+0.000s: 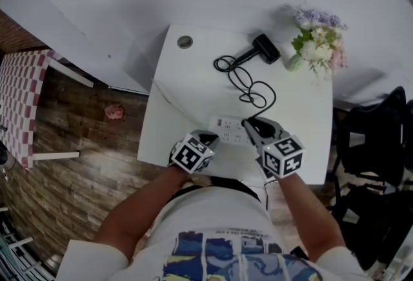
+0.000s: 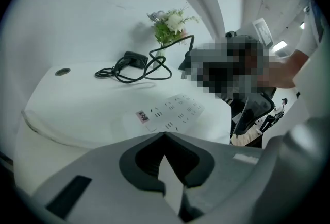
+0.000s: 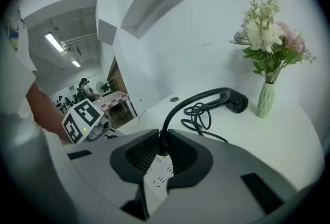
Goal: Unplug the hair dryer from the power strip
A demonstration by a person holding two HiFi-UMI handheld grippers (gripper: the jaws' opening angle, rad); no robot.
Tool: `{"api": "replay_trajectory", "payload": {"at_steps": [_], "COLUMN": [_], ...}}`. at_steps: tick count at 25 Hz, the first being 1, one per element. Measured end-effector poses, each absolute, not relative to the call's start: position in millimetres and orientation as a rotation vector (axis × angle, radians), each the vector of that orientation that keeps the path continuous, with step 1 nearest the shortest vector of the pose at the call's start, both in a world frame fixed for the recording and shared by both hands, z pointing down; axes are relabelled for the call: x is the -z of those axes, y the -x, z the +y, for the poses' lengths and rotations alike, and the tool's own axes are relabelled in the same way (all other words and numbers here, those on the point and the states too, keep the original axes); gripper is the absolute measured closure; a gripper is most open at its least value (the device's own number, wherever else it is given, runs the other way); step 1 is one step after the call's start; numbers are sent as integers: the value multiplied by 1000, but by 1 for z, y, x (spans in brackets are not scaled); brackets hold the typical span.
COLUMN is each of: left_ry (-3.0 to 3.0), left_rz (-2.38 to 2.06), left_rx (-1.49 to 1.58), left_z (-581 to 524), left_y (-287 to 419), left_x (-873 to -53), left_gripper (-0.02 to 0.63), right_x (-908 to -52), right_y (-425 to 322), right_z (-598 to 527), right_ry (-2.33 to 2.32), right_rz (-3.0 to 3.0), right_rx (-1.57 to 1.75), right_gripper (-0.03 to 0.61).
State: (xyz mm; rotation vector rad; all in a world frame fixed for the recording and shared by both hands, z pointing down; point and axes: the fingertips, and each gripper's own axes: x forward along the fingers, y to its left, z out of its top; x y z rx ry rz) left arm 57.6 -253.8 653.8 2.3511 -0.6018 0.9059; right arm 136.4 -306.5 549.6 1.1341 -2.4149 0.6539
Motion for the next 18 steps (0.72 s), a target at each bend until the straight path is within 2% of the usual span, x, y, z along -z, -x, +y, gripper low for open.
{"api": "replay_trajectory", "payload": {"at_steps": [11,18], "left_ry": [-2359,-2401], "left_rz": [-637,-649], "left_rx": [-594,-515], "left_z": [-251,-238], "left_y": [-45,-35], "left_x": [-602,-564], "left_gripper": [611,612], "right_x": [-536,-532], "right_y": [-156,-167], "right_z": [-283,-261], "right_ry": [-1186,-1221], "right_rz": [-2420,-2407], "right_rx": [-710,-730], "right_gripper": [523,523]}}
